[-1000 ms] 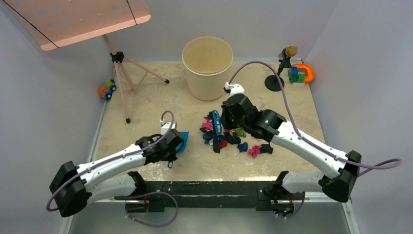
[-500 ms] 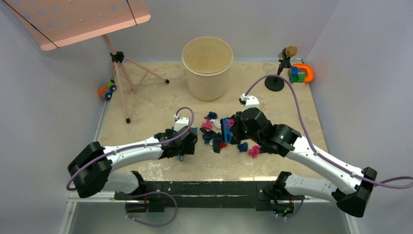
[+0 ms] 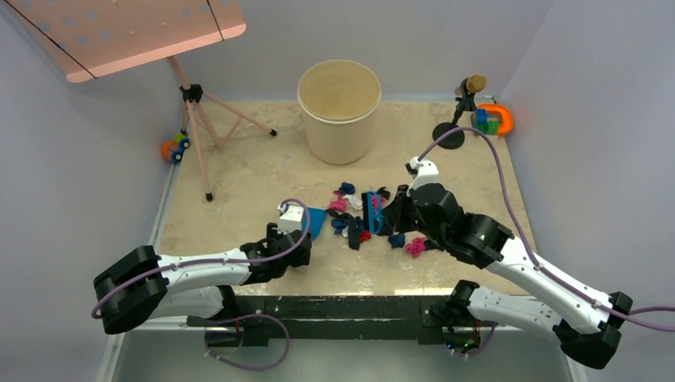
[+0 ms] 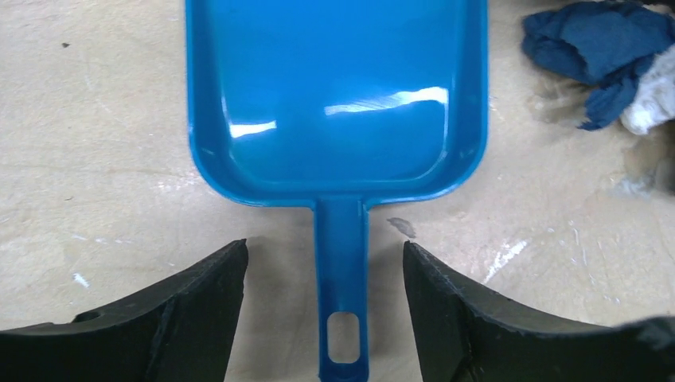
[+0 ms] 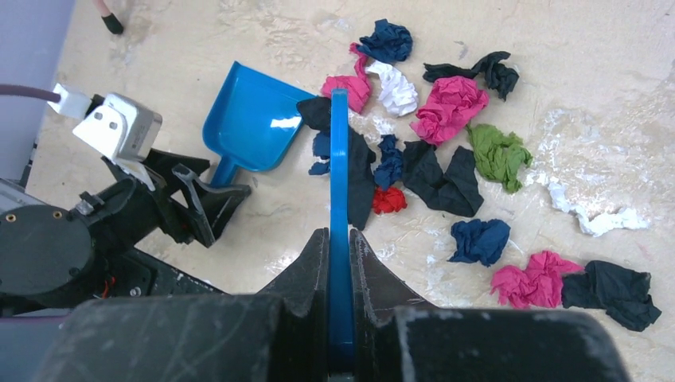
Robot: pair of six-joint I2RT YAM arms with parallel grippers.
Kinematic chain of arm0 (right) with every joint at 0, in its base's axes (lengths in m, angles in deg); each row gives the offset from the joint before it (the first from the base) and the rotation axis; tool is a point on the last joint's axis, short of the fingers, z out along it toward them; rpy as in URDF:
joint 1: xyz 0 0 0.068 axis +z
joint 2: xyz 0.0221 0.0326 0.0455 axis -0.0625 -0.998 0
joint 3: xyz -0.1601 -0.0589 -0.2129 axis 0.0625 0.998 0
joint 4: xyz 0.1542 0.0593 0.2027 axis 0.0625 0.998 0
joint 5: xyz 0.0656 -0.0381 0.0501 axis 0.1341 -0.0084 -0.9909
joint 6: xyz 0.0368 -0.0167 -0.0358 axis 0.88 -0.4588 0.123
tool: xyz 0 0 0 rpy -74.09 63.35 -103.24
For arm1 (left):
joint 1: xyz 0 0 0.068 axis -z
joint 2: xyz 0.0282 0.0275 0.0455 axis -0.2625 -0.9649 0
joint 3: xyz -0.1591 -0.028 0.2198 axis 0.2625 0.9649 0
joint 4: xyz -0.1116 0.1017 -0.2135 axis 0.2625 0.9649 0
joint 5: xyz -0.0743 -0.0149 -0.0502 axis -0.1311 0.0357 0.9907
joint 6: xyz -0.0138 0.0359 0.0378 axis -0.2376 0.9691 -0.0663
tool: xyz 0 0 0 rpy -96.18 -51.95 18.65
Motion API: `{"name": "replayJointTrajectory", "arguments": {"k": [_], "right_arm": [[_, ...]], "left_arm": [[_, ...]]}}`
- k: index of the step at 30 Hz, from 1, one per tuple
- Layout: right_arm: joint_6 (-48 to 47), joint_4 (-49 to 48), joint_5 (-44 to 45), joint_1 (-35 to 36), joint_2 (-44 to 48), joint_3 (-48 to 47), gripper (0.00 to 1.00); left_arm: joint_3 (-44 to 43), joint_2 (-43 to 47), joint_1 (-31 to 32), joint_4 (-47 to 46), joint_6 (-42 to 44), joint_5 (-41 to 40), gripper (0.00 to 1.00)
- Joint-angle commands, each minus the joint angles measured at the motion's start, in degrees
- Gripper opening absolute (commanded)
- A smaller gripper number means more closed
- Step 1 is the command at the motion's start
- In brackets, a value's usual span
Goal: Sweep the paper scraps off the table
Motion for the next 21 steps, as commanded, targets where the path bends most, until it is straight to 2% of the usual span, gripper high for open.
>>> {"name": "replayJointTrajectory", "arguments": {"k": [1, 12, 21], "right_arm": [[-0.59, -2.23, -0.9, 0.06, 1.07, 0.67, 0.0], [-0.4, -3.51, -1.79, 0.05, 2.56, 1.9, 0.0], [-0.86, -2.65, -1.47, 0.05, 1.42, 0.43, 0.0]], "left_arm": [[2.37, 0.25, 3.09, -10.48, 2.02, -4.74, 0.72], [3.97, -0.21, 3.99, -13.24, 2.38, -5.59, 0.54], [4.02, -0.96, 4.01, -11.43, 0.02, -6.73, 0.51]]}}
